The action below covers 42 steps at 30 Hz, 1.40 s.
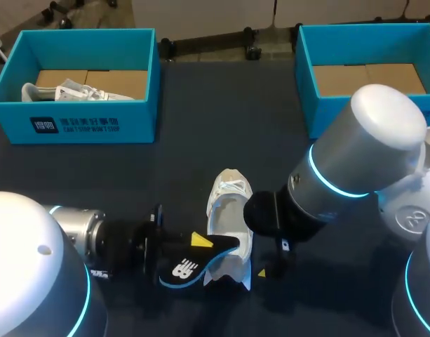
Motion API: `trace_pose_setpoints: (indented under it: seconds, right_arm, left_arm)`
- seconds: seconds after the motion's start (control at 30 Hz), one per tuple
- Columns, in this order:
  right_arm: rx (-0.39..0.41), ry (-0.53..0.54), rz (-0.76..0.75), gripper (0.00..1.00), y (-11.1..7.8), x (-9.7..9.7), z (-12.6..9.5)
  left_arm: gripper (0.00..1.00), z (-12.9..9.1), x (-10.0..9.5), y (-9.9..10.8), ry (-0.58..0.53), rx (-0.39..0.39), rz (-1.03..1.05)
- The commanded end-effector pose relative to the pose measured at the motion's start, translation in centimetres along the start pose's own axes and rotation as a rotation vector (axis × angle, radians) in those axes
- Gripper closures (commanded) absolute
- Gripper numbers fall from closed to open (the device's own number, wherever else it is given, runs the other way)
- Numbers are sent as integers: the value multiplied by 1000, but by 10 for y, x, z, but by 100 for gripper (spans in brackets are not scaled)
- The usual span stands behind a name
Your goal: Take the shoe out of the shoebox, open the shoe tongue, remove and reinsert the insole, then place the shoe into the shoebox
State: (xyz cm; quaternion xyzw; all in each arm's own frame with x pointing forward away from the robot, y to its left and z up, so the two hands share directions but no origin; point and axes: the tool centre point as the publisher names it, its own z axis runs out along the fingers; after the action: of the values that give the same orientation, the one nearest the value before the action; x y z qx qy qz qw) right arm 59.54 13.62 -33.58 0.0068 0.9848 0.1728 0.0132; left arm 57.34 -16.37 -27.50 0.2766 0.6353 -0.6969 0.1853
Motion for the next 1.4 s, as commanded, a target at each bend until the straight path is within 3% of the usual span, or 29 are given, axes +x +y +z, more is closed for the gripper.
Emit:
trace_pose_setpoints:
  seconds: [0.03,0.63,1.4]
  right_arm:
    - [-1,-2,2,0,0,1,1]
    - [8,8,39,0,-5,-11,8]
    - [43,25,41,0,-7,-17,18]
  left_arm:
    - [100,2,-2,9,0,9,-5]
    - [100,22,-3,9,36,28,2]
    - [100,21,-2,14,38,19,-18]
